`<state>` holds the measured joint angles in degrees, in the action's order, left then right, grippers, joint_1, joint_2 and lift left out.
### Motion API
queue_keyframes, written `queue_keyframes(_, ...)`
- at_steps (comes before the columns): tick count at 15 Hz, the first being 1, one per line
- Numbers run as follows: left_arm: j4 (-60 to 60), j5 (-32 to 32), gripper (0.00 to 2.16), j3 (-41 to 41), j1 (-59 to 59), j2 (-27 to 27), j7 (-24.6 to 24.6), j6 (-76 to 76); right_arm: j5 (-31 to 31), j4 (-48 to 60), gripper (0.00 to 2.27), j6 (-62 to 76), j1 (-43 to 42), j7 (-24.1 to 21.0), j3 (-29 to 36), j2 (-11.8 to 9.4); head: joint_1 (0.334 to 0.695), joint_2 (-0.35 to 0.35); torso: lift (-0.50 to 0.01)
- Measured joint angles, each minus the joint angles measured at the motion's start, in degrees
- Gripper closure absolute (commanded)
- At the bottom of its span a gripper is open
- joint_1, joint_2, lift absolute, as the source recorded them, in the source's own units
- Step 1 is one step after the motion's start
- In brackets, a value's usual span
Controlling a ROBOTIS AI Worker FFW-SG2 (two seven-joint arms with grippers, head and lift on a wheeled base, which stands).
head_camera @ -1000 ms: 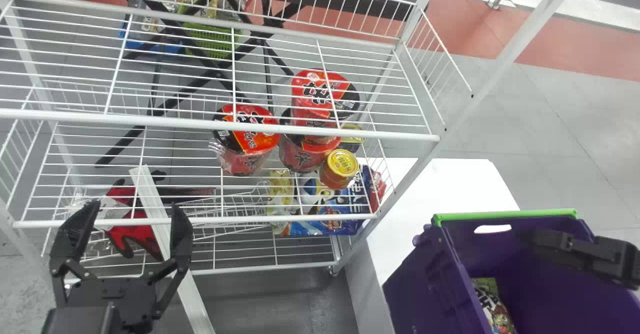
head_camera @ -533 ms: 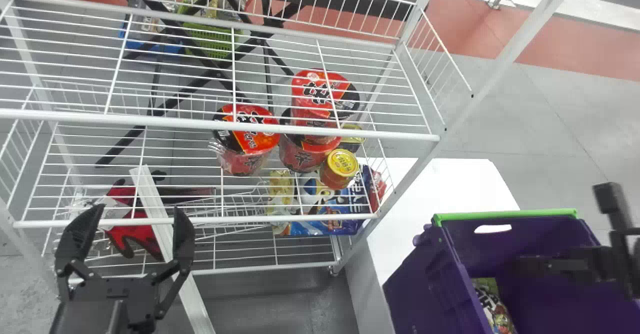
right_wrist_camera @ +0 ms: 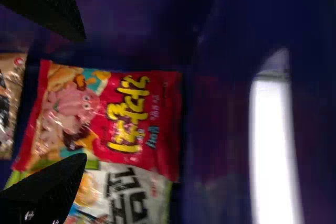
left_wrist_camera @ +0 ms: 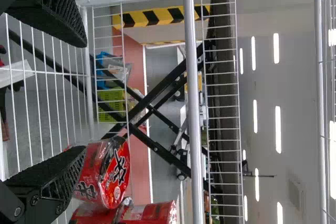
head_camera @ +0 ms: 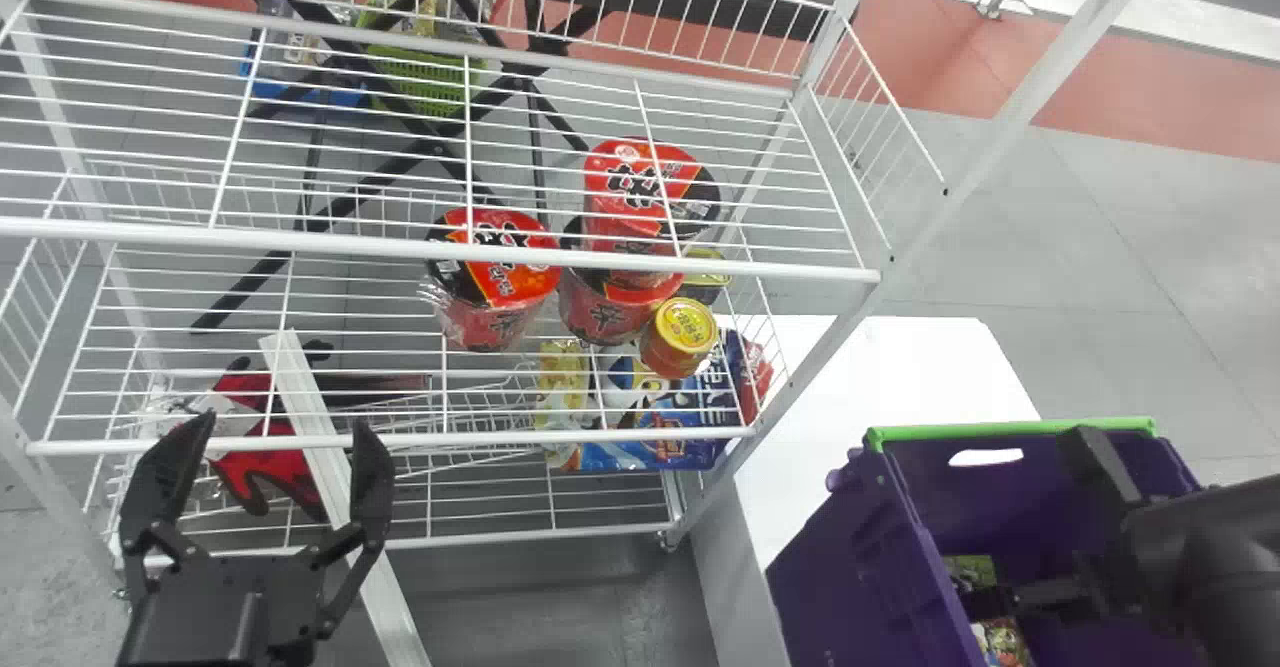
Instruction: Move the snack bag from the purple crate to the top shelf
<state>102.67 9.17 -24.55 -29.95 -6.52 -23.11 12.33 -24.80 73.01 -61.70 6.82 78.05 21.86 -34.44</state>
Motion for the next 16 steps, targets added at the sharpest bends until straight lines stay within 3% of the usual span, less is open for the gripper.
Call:
queue_keyframes(4, -1.0, -0.7, 0.13, 0.1, 0.8, -0.2, 0.0, 0.1, -1.7, -1.7, 0.09, -2.3, 1.7, -3.0, 0.7, 4.2, 0.695, -0.350, -0.448)
queue_keyframes(6, -1.4, -0.9, 0.13, 0.1, 1.0, -0.3, 0.1, 0.2, -2.0, -2.6, 0.09, -0.6, 2.2, -4.6, 0.9, 5.2, 0.695, -0.350, -0.448)
queue_keyframes(11, -1.7, -1.0, 0.13, -0.2, 0.9, -0.3, -0.1, 0.8, -3.5, -4.5, 0.10, 8.8, 1.7, -8.5, -1.0, 5.6, 0.695, -0.350, -0.448)
queue_keyframes(16, -1.6, -0.6, 0.13, -0.5, 0.6, -0.3, -0.7, 0.9, -4.8, -8.1, 0.10, 15.1, 1.2, -12.0, -5.9, 4.6, 0.695, -0.350, -0.448)
